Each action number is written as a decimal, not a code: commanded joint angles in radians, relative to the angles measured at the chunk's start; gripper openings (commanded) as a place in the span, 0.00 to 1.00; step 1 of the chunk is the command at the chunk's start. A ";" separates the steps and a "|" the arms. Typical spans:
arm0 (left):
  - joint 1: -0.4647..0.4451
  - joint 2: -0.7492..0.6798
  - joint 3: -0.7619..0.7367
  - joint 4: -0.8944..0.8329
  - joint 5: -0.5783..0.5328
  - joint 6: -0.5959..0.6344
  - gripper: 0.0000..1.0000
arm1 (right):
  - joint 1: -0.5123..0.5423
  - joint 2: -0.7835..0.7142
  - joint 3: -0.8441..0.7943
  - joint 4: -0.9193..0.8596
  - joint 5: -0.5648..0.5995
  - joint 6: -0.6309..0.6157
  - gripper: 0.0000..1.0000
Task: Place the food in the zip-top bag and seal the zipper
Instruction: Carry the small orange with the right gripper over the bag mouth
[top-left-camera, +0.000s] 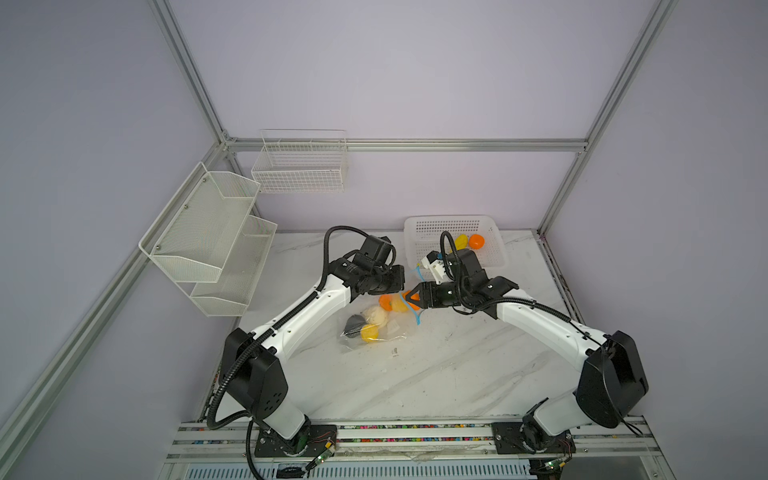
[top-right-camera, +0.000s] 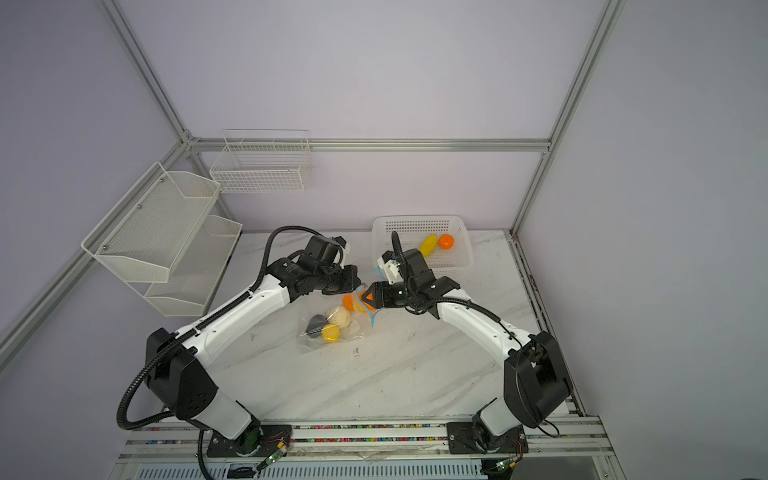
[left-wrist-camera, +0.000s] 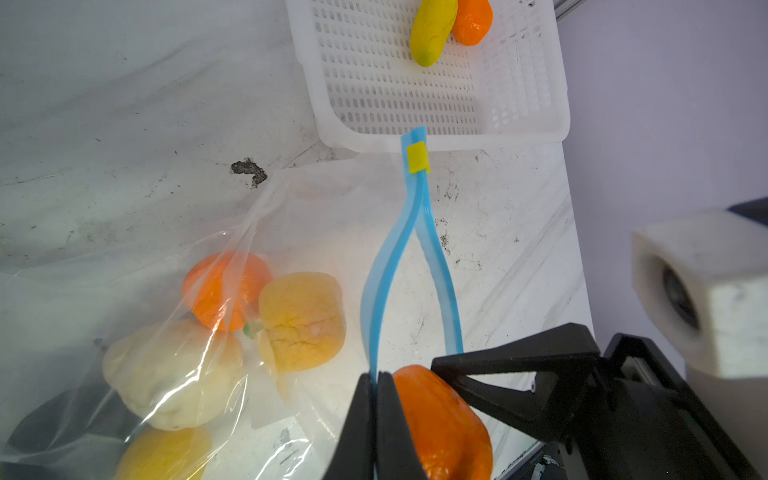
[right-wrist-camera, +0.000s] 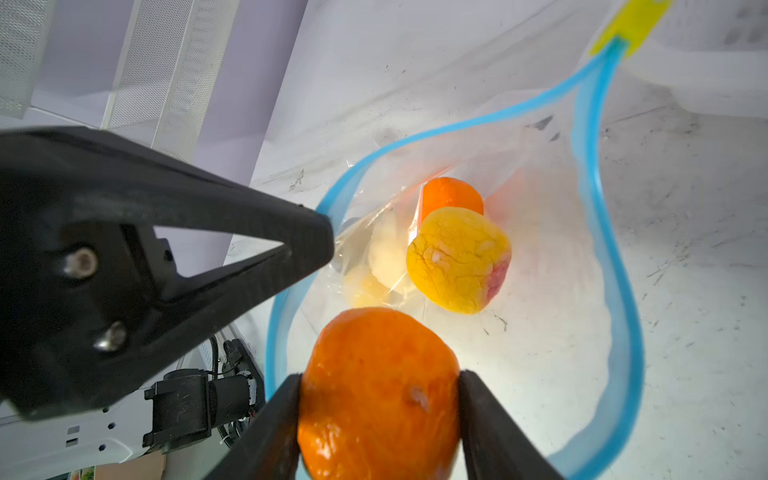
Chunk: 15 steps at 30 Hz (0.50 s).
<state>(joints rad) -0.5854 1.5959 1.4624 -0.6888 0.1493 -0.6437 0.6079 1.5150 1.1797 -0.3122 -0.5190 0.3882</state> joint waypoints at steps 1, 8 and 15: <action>-0.007 -0.047 0.073 0.031 0.001 -0.001 0.00 | 0.007 0.021 -0.010 0.000 -0.025 -0.022 0.58; -0.007 -0.057 0.069 0.031 -0.001 -0.001 0.00 | 0.009 0.049 -0.002 0.003 -0.037 -0.039 0.60; -0.008 -0.060 0.063 0.031 -0.004 0.001 0.00 | 0.009 0.066 0.008 -0.001 -0.038 -0.045 0.64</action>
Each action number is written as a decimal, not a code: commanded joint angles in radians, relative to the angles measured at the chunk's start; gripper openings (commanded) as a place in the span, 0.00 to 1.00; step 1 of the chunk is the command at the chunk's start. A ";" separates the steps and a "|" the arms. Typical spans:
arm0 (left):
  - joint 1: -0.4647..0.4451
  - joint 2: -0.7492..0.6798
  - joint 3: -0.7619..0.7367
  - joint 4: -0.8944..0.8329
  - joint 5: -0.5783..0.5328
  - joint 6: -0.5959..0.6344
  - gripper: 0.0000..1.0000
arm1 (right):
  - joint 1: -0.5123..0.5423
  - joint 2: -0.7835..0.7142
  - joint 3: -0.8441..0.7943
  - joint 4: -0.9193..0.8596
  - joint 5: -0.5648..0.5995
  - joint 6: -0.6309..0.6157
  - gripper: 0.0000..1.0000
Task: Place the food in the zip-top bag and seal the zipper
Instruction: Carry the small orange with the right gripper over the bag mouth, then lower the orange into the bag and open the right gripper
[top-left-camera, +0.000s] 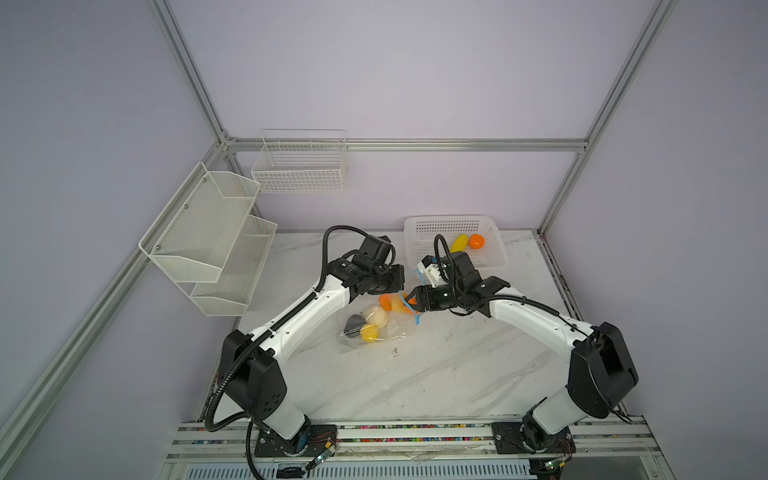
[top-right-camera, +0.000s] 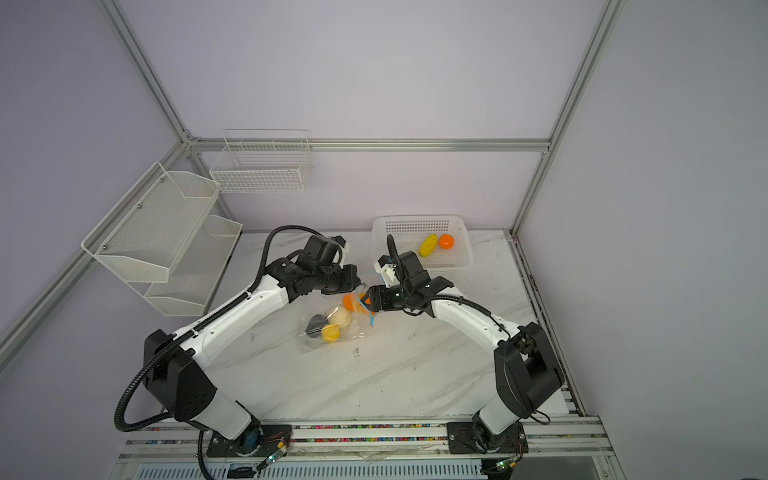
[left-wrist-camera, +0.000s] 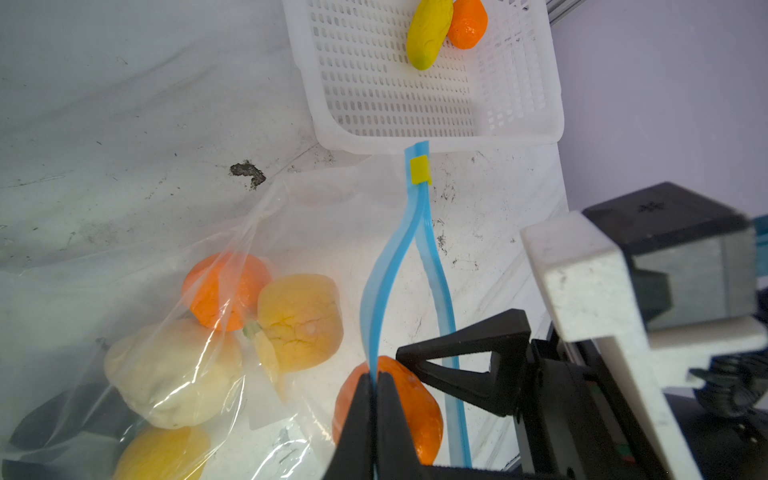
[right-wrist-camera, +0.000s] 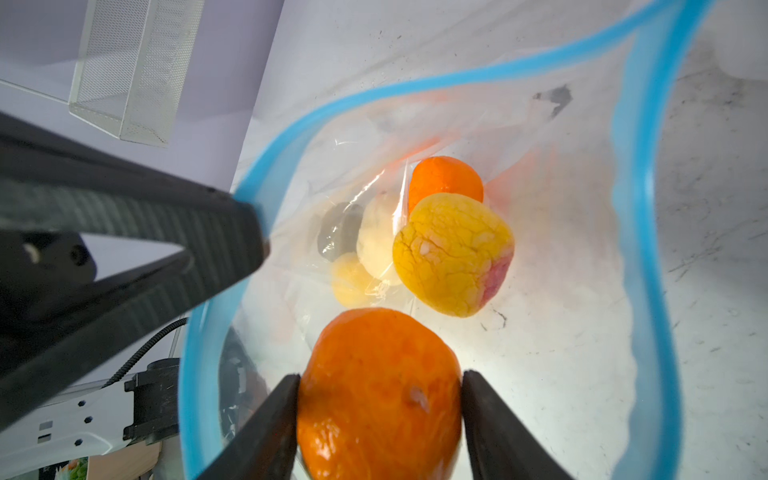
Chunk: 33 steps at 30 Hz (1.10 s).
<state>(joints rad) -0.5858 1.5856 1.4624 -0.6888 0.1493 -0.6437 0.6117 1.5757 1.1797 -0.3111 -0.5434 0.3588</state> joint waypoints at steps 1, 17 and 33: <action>-0.006 -0.052 0.062 0.031 -0.004 0.001 0.00 | 0.005 0.007 0.010 -0.003 -0.012 -0.016 0.65; -0.006 -0.058 0.043 0.032 -0.014 0.007 0.00 | 0.005 -0.090 0.122 -0.149 0.168 -0.039 0.70; -0.006 -0.064 0.047 0.031 -0.005 0.009 0.00 | -0.128 -0.174 -0.102 -0.027 0.121 0.159 0.65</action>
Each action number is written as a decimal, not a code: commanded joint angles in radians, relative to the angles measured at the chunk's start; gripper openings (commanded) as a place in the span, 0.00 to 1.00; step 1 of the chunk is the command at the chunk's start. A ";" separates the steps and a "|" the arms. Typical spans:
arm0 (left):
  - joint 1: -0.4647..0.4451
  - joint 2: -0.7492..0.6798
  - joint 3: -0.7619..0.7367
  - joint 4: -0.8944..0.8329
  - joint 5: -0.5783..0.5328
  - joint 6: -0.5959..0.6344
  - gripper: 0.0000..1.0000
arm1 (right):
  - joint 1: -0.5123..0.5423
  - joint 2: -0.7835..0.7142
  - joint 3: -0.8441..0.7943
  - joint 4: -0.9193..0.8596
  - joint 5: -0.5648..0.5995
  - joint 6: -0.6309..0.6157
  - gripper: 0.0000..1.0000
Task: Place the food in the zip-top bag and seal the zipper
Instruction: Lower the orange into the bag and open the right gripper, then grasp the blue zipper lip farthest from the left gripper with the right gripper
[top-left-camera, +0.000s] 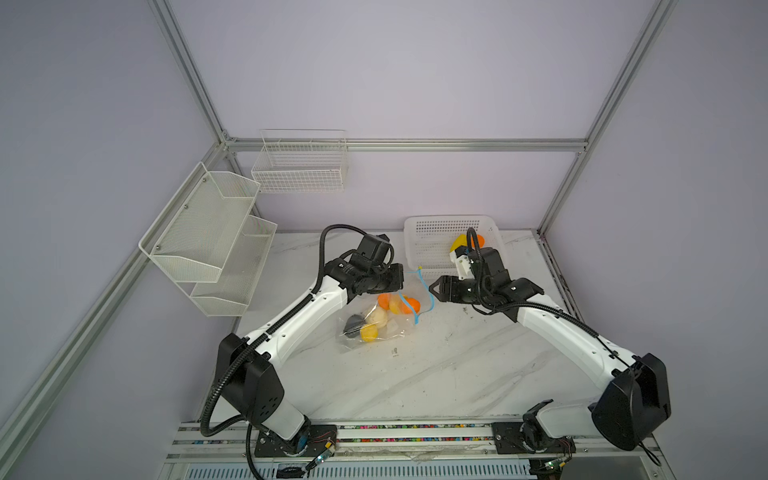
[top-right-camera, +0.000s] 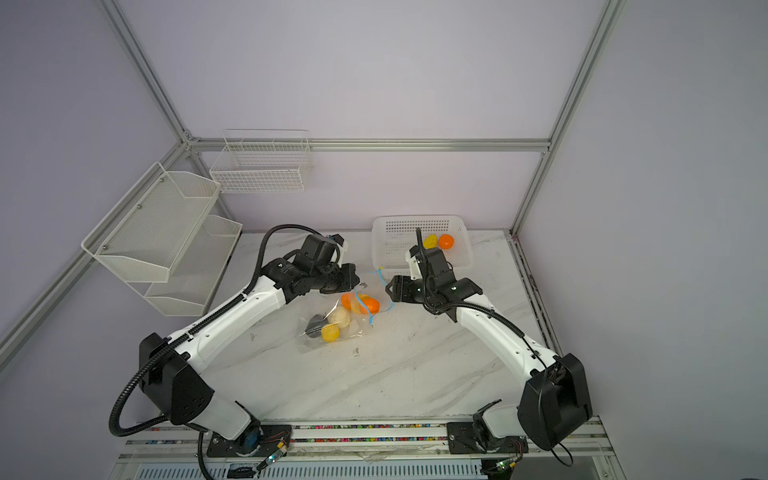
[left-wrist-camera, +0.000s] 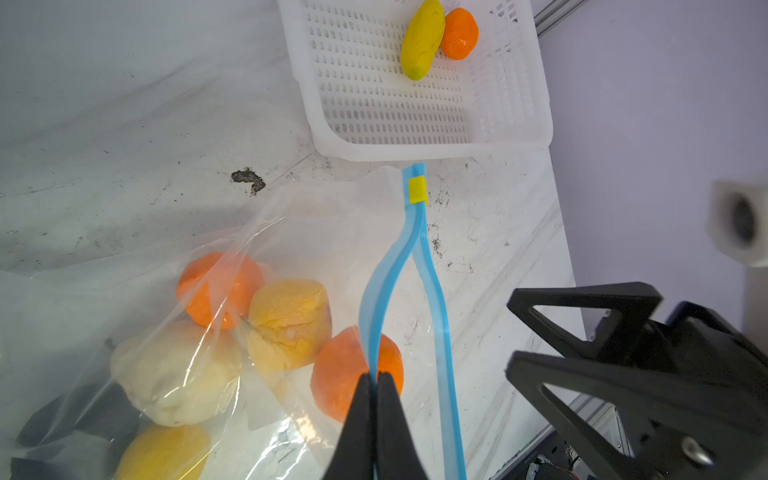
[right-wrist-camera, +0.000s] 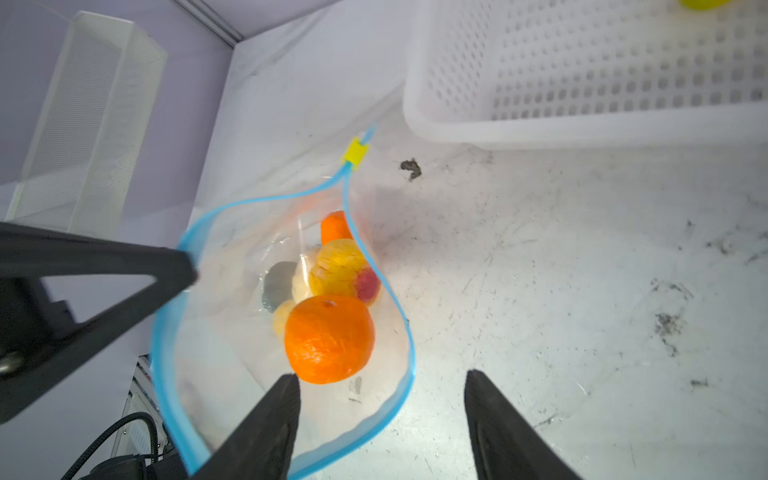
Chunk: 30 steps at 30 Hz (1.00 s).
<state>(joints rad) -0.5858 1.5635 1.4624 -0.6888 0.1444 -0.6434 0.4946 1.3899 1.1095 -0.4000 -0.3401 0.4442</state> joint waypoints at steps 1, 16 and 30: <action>-0.006 -0.041 0.047 0.032 0.000 0.010 0.00 | -0.015 0.017 -0.041 0.081 -0.105 0.086 0.64; -0.006 -0.049 0.046 0.032 -0.003 0.015 0.00 | -0.034 0.085 -0.141 0.300 -0.334 0.206 0.45; -0.007 -0.074 0.044 0.029 -0.006 0.016 0.00 | -0.030 0.064 -0.125 0.308 -0.351 0.206 0.22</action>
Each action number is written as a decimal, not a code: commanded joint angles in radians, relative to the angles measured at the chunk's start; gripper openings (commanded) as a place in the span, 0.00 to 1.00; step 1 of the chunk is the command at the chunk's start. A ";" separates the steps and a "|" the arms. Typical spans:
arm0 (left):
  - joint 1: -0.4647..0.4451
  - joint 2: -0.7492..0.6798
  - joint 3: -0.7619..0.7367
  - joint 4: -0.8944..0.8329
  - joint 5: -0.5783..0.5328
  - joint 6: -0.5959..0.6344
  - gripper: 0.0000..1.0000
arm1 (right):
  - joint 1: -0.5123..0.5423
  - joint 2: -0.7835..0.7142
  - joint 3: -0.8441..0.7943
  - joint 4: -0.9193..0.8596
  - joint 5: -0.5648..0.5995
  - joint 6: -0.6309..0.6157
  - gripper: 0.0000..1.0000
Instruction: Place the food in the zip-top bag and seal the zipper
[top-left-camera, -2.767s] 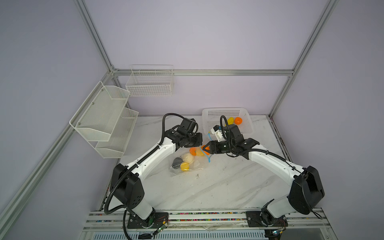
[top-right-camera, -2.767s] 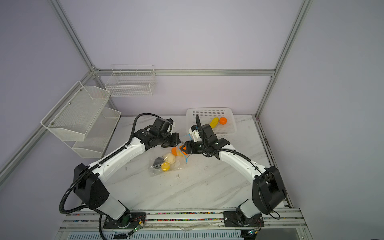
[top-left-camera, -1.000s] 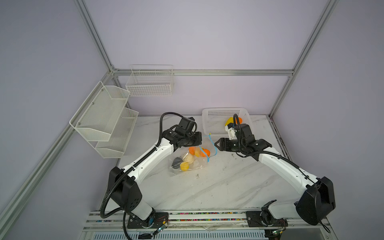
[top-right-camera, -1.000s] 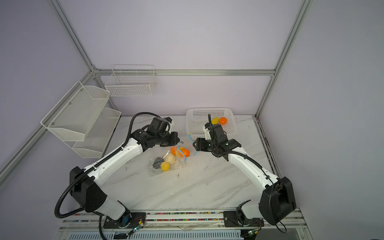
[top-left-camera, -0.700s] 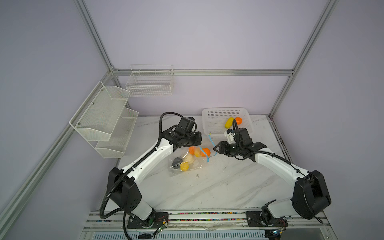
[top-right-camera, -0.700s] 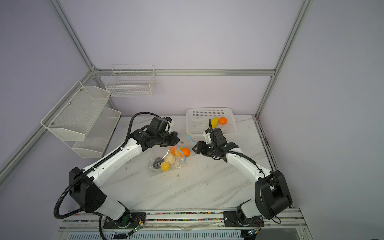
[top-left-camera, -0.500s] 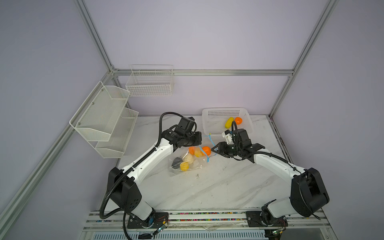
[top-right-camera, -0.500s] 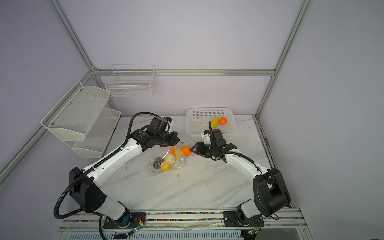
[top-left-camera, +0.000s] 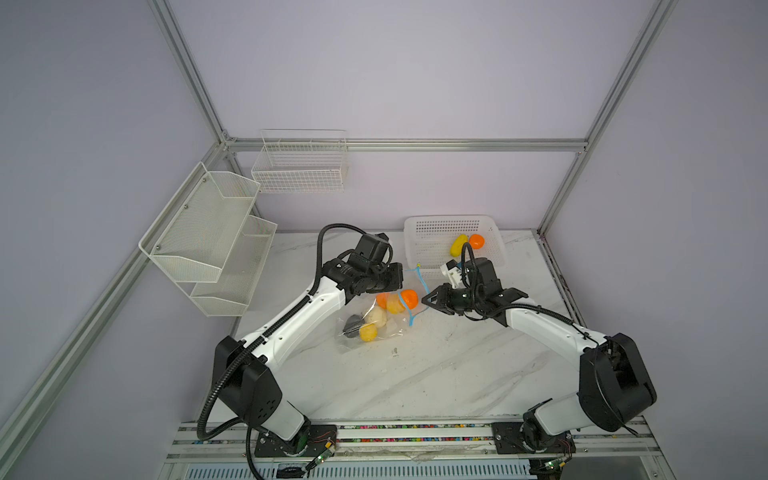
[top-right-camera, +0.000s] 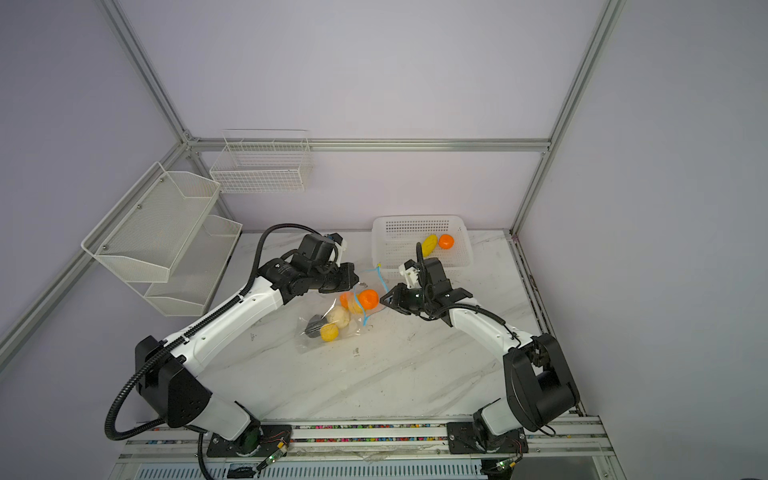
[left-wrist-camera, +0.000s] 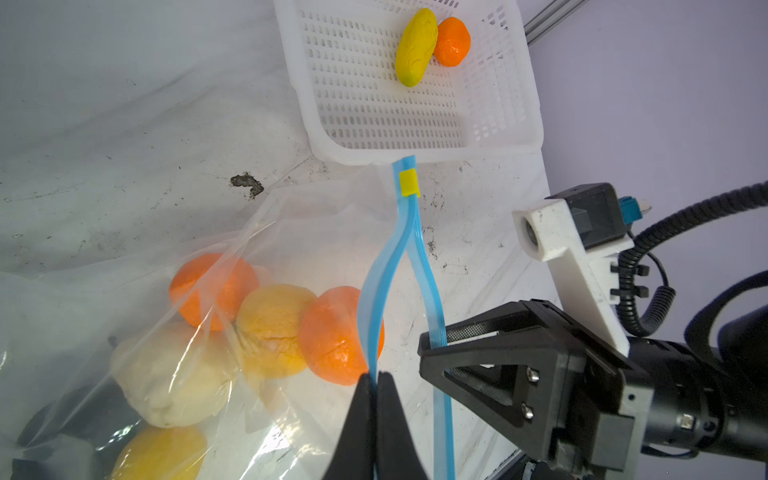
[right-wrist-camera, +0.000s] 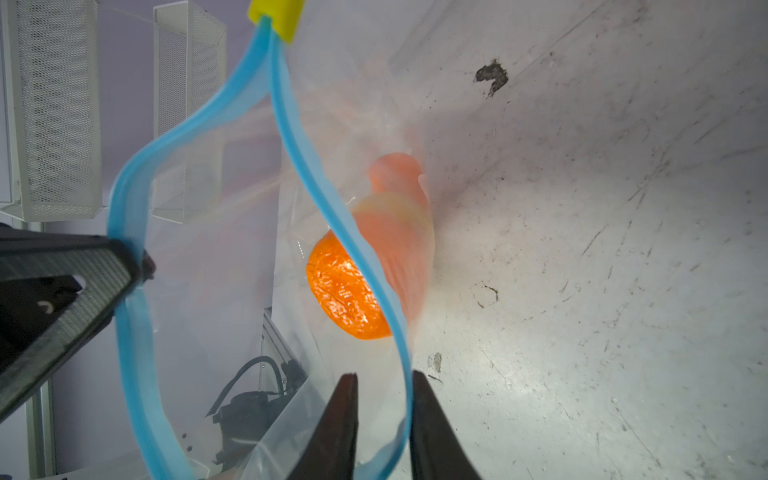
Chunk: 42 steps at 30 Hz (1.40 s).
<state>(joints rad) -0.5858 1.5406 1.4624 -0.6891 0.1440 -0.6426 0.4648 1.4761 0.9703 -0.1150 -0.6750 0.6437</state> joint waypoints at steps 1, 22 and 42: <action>-0.007 -0.053 0.044 0.029 -0.008 0.017 0.00 | 0.003 -0.022 0.017 0.023 -0.017 0.007 0.21; -0.006 -0.182 0.054 -0.008 -0.065 0.023 0.00 | 0.077 0.017 0.195 -0.013 -0.039 0.015 0.13; -0.006 -0.349 0.089 -0.044 -0.102 0.021 0.00 | 0.145 0.049 0.363 -0.077 0.006 0.011 0.13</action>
<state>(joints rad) -0.5858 1.2385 1.4624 -0.7521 0.0521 -0.6346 0.5983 1.5127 1.3045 -0.1703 -0.6846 0.6575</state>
